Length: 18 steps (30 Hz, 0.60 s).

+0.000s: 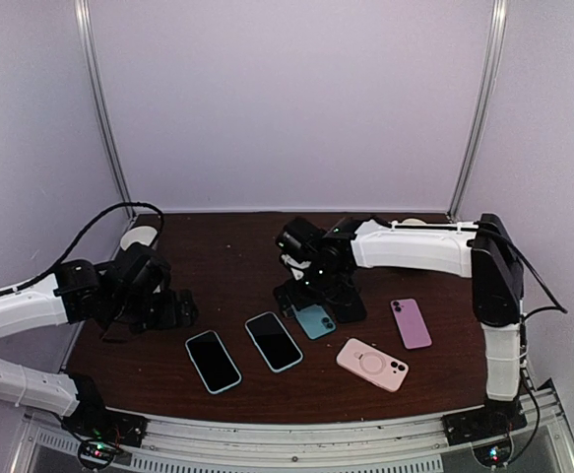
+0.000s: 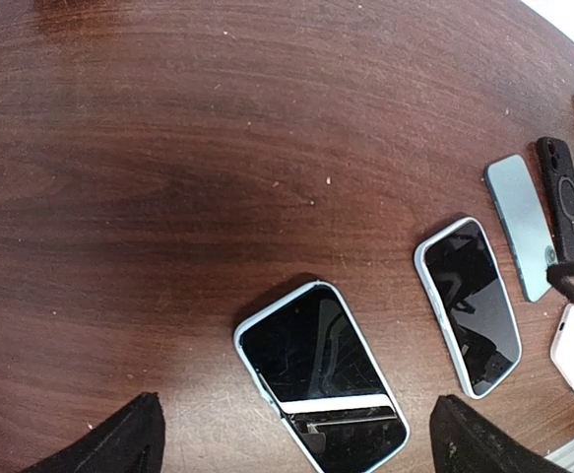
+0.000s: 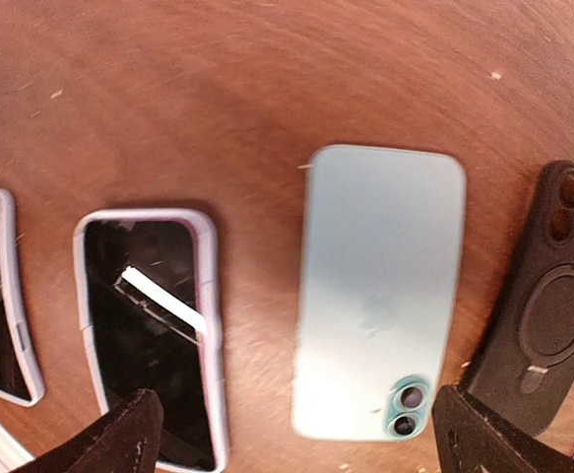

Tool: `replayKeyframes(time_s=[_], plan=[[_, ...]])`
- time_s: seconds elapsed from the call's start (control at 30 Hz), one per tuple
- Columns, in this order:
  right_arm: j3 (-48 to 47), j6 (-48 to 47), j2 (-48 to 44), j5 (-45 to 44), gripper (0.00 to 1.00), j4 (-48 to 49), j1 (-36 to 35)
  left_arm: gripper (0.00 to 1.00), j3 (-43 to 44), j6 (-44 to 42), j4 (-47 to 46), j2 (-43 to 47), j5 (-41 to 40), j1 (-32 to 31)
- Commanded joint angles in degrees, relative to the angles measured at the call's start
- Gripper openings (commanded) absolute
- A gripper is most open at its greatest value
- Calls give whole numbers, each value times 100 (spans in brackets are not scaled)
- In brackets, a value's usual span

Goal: Take the phone out of the phone case
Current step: Place the phone at the center of the board.

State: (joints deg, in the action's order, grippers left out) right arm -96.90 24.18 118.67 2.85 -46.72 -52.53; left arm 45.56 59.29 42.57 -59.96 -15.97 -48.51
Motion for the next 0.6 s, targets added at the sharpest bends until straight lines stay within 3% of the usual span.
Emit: replayKeyframes(time_s=[0.0,0.57], plan=[[65,-96,-282,177,100,31,-342,98,-91,-24,-48,123,-118,16],[-248,343,406,211,100,-135,-863,97,-378,125,-100,372,8,12]])
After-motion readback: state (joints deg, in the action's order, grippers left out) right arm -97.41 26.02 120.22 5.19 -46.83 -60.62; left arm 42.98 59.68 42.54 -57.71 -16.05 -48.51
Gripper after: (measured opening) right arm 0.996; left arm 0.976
